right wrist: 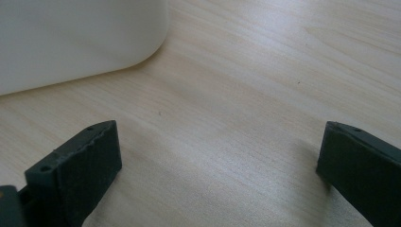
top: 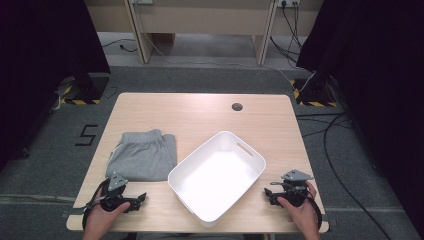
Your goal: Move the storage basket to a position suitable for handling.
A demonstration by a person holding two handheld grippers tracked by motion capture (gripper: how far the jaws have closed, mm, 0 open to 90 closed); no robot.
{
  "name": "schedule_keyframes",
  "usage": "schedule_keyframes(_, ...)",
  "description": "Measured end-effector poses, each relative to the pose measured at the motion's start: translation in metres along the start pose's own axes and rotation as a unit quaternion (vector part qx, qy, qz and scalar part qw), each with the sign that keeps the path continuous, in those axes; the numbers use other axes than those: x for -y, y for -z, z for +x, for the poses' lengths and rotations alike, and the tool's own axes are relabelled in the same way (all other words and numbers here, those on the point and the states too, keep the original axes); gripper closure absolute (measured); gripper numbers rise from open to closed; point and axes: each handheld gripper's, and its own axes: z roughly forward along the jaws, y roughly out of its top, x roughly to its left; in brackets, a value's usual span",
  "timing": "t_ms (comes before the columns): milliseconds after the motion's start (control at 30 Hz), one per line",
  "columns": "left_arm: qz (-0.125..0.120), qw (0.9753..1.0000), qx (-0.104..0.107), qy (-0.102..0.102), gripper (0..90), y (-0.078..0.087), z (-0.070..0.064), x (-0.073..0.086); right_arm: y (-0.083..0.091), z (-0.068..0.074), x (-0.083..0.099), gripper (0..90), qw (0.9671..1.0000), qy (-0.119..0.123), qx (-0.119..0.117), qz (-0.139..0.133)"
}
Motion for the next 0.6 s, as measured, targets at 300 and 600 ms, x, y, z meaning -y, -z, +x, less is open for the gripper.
schedule_keyframes(300,-0.014,0.9999,0.002,0.000,7.4,0.003,0.000,0.001,0.002,-0.002,0.000,9.7,0.9998,0.012,-0.014,-0.009)
schedule_keyframes(600,-0.032,0.9992,0.008,-0.020,14.8,0.006,-0.017,-0.003,0.030,-0.006,-0.018,19.4,0.9975,0.018,-0.022,-0.065)
